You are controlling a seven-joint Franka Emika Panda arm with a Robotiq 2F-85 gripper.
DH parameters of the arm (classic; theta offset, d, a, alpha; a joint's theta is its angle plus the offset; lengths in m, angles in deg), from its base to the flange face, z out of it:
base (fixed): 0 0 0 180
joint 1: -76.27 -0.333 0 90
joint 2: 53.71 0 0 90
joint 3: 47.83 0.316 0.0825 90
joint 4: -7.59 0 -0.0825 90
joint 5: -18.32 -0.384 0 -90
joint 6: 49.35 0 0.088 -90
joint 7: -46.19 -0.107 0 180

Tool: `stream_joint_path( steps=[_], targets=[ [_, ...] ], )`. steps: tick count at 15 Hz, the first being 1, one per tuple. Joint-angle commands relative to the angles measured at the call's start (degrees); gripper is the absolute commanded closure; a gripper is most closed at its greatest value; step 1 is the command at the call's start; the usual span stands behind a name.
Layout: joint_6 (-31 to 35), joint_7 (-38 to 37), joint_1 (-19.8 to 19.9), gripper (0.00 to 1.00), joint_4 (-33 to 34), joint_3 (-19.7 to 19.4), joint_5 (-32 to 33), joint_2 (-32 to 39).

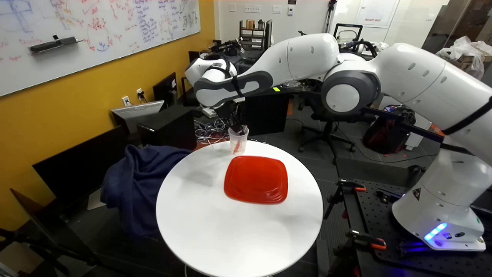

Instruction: Remove the orange marker from the clear cup

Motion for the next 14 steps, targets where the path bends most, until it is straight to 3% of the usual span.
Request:
stream_joint_path(
  steps=[1,10,14],
  targets=[
    [-3.4,-0.6,-0.8,0.52,2.7,-0.9,0.9,1.1],
    [-3.8,-0.7,-0.6,0.53,2.9,-0.9,0.8,1.3],
    [-4.0,-0.7,-0.6,0.65,3.0,-1.0,0.8,1.5]
  ],
)
